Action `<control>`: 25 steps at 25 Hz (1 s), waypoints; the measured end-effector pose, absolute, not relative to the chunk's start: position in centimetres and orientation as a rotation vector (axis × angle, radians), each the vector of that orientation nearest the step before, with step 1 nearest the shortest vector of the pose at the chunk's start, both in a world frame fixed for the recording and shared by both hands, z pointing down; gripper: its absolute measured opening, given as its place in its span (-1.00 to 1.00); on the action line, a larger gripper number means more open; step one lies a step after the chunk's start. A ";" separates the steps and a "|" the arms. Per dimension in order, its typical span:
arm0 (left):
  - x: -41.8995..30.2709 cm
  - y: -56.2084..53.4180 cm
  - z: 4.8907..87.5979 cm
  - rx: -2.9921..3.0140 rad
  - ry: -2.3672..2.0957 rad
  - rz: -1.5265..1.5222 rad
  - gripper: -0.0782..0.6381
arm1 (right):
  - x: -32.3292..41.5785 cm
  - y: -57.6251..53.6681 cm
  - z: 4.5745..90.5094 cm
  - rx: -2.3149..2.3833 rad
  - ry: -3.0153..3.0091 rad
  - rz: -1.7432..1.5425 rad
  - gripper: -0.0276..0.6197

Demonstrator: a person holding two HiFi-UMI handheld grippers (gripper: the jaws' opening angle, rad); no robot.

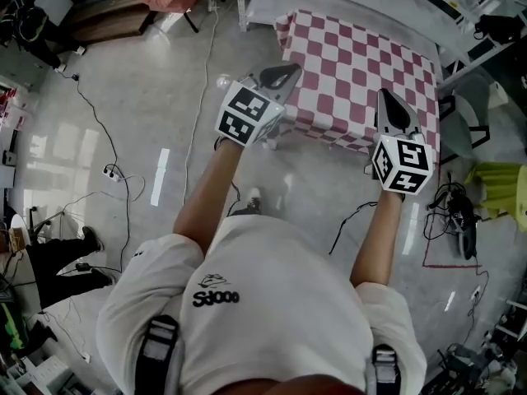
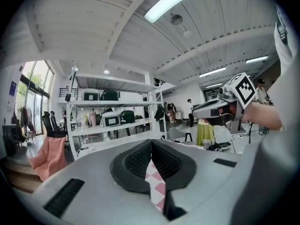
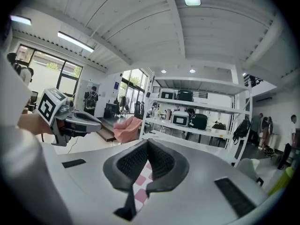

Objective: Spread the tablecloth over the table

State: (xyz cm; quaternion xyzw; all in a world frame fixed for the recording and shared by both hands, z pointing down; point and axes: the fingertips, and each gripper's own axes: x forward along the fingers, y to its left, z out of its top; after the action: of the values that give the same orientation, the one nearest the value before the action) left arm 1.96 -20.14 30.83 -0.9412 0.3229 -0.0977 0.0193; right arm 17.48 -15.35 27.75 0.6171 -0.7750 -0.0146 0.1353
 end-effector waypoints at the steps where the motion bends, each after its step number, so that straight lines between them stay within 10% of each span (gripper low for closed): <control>1: 2.2 -20.3 30.0 -2.908 0.987 -0.290 -0.70 | 17.5 -15.5 27.0 1.793 -2.243 -0.063 -0.84; 25: 3.5 -21.6 24.2 -2.848 0.851 -0.217 -0.70 | 15.9 -16.9 23.0 1.768 -2.222 -0.177 -0.85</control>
State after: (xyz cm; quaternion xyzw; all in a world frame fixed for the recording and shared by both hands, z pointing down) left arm 3.49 -21.56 24.15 -0.9525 0.2847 -0.0724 0.0804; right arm 15.94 -16.85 23.00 0.6146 -0.7724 -0.0614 0.1479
